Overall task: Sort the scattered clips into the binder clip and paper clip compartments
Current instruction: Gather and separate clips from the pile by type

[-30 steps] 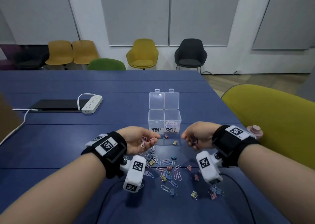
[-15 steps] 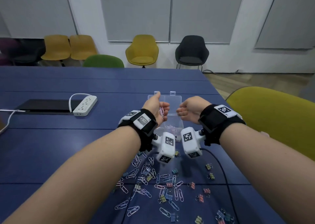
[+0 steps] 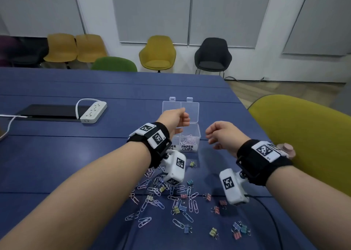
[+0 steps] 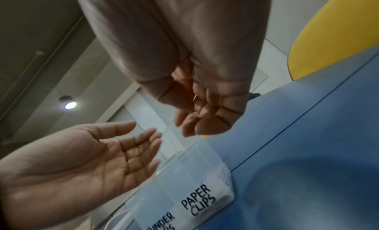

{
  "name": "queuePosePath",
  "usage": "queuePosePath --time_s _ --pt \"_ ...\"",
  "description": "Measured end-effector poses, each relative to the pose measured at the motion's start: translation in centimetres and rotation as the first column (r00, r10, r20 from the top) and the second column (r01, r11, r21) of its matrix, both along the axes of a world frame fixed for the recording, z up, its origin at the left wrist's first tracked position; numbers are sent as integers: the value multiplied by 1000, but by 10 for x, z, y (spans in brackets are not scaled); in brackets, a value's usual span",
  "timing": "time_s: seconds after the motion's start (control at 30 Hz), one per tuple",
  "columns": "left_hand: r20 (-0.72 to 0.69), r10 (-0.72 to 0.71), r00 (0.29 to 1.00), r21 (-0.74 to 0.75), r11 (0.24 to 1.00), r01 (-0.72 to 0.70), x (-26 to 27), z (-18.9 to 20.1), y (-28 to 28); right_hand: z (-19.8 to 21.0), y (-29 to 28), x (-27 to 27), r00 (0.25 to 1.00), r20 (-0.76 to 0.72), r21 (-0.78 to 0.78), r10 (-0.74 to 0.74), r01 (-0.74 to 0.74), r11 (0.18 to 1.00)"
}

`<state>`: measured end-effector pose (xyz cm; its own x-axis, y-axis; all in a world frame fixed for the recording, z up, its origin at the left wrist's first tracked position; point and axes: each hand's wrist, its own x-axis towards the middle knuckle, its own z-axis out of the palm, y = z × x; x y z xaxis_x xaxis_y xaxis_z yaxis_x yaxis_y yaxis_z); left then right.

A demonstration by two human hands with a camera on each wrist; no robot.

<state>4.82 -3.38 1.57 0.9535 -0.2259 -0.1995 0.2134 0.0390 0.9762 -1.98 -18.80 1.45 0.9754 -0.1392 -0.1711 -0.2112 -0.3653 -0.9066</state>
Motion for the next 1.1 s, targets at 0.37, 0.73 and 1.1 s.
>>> queuePosePath --time_s 0.37,0.73,1.1 --pt "-44 -653 756 898 306 316 -74 -23 47 -16 38 -63 742 -362 -680 564 -624 385" --pt "-103 -561 821 993 -8 119 -91 -46 12 -21 68 -88 743 -455 -756 491 -614 229" --pt "-181 -618 765 979 -184 84 -100 -42 8 -25 69 -82 755 -522 -744 397 -631 219"
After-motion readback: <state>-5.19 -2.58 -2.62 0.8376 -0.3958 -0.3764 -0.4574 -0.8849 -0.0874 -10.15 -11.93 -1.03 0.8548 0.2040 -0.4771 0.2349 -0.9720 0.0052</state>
